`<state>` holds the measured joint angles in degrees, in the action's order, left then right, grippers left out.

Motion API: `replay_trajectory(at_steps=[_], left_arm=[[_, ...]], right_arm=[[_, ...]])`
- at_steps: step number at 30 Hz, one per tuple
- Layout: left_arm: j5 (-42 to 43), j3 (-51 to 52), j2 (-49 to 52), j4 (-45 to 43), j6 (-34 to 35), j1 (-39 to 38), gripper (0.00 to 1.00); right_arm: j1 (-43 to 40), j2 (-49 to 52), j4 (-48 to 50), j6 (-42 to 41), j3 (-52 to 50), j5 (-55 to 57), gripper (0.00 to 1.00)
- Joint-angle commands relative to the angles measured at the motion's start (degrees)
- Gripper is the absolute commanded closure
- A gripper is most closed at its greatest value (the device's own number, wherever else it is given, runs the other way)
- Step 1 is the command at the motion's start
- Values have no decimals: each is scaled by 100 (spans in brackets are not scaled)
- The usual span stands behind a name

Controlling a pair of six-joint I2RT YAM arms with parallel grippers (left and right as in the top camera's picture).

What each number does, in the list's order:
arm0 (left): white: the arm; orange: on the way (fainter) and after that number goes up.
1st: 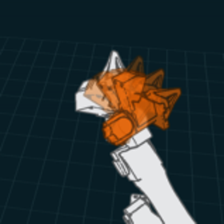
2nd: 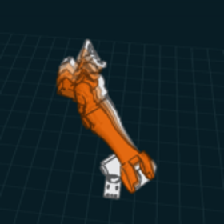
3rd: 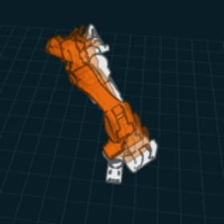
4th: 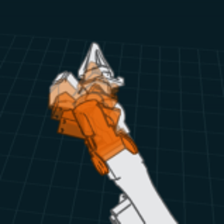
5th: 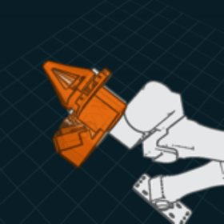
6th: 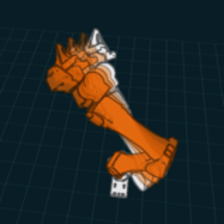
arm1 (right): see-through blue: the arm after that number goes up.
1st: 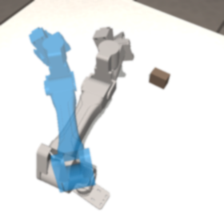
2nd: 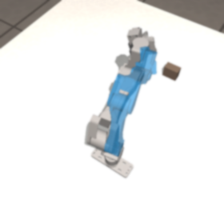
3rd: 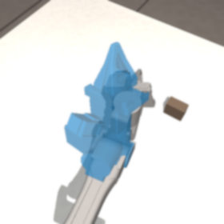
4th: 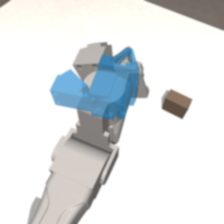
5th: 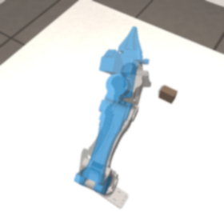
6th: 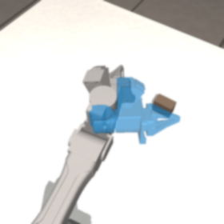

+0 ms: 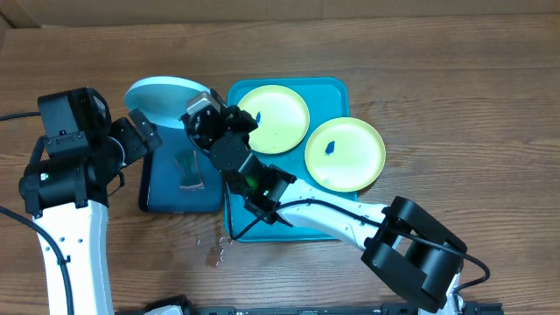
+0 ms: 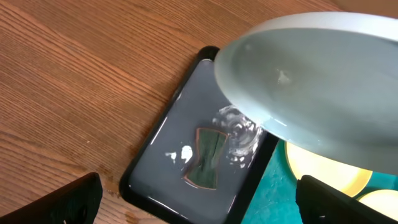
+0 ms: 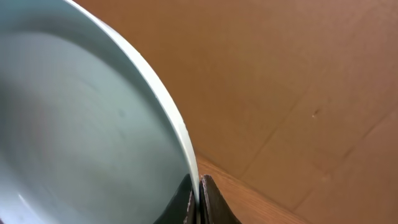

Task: Clean dirty plates on tray and stack at the side
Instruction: 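Tilt the light blue plate over the black tray to drain water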

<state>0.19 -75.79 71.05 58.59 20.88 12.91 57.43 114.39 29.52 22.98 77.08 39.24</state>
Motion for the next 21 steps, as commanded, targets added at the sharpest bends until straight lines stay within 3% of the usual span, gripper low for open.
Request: replay_trajectory(at_steps=[1,21], left_arm=[[-61,-98,20,-7,35,22,0],[-61,-98,20,-9,35,22,0]], right_arm=[[37,-201,85,4,142,83,96],[37,-254,181,-2,142,227,96]])
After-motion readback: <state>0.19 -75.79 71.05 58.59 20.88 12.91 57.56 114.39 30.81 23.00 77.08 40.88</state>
